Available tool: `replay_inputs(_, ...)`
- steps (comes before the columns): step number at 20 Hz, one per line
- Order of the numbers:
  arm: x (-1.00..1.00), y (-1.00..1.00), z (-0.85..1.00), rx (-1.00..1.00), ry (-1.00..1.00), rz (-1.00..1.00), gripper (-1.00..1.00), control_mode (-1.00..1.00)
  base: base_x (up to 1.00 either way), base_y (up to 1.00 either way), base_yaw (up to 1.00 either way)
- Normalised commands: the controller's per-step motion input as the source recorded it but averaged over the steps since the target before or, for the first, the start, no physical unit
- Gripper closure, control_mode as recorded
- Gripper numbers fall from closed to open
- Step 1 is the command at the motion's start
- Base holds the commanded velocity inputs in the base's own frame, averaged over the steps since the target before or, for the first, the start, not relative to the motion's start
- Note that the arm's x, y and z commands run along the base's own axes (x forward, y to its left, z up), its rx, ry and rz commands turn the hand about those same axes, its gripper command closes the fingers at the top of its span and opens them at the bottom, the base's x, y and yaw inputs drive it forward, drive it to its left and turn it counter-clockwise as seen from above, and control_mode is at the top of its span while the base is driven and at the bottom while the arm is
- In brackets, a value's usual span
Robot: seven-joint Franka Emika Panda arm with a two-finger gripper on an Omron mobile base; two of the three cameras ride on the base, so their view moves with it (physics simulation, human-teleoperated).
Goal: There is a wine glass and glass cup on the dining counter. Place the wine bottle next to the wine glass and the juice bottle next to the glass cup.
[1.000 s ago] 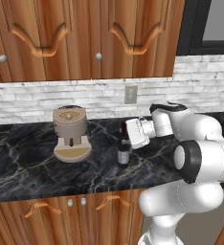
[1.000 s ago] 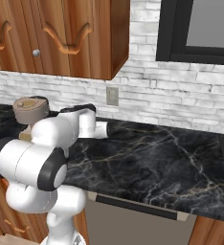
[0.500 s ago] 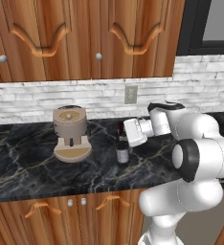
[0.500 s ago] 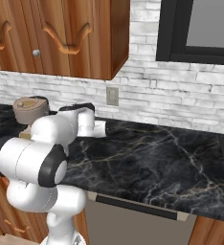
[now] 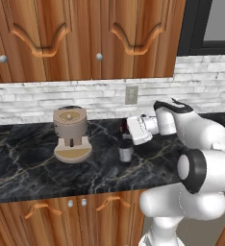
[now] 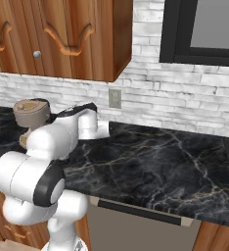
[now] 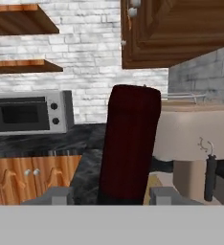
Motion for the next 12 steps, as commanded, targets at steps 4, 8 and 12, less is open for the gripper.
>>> replay_inputs(4, -0.46, -0.03, 0.31, 0.02, -0.02, -0.01, 1.00, -1.00, 0.00, 0.00, 0.00)
replay_inputs(8, -0.51, 0.00, 0.19, 0.00, -0.04, -0.07, 1.00, -1.00, 0.00, 0.00, 0.00)
replay_inputs(12, -0.53, -0.03, 0.11, 0.00, -0.14, -0.12, 1.00, -1.00, 0.00, 0.00, 0.00)
